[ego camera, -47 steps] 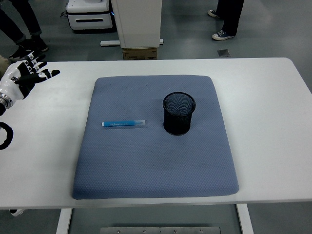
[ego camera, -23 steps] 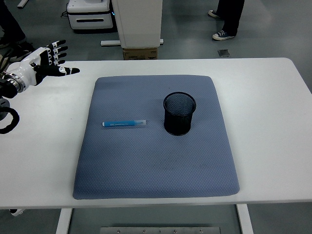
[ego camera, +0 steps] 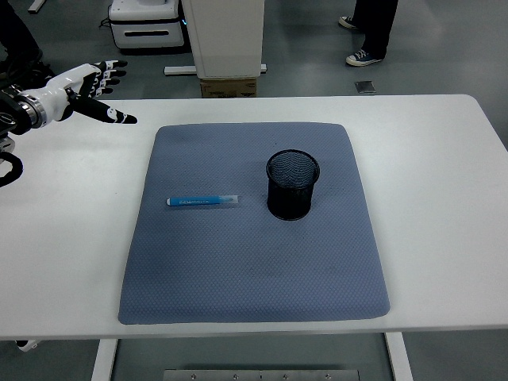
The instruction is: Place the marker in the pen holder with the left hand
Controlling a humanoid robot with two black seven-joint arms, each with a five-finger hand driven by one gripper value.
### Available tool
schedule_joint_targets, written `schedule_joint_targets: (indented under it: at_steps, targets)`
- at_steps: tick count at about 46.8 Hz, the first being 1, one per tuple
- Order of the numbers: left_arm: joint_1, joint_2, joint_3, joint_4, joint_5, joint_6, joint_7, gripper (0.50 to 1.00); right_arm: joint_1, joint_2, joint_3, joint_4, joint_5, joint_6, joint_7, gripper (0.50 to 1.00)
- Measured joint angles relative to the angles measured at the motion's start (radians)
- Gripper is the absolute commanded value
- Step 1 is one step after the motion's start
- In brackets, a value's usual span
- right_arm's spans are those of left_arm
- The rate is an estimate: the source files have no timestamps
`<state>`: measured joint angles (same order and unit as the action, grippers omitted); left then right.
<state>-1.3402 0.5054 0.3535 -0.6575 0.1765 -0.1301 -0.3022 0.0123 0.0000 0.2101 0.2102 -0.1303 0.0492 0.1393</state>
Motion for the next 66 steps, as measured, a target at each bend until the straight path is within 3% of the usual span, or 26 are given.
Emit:
schedule_joint_targets:
  at_steps: [10,24,33,50,66]
  targets:
    - [-0.019,-0.029,0.031,-0.002,0.122,-0.008,-0.016,1.0,0.0,0.0,0.0,0.0,0.0,0.0,0.0,1.0]
    - [-0.027,-0.044,0.045,-0.048,0.114,-0.01,-0.087,1.0,0.0,0.0,0.0,0.0,0.0,0.0,0.0,1.0]
    - [-0.064,-0.045,0.179,-0.103,0.109,-0.01,-0.089,1.0,0.0,0.0,0.0,0.0,0.0,0.0,0.0,1.0]
    - [-0.129,-0.067,0.306,-0.16,0.127,-0.009,-0.087,1.0,0.0,0.0,0.0,0.0,0.0,0.0,0.0,1.0]
    - [-0.201,-0.069,0.325,-0.226,0.132,-0.014,-0.085,1.0,0.0,0.0,0.0,0.0,0.0,0.0,0.0,1.0]
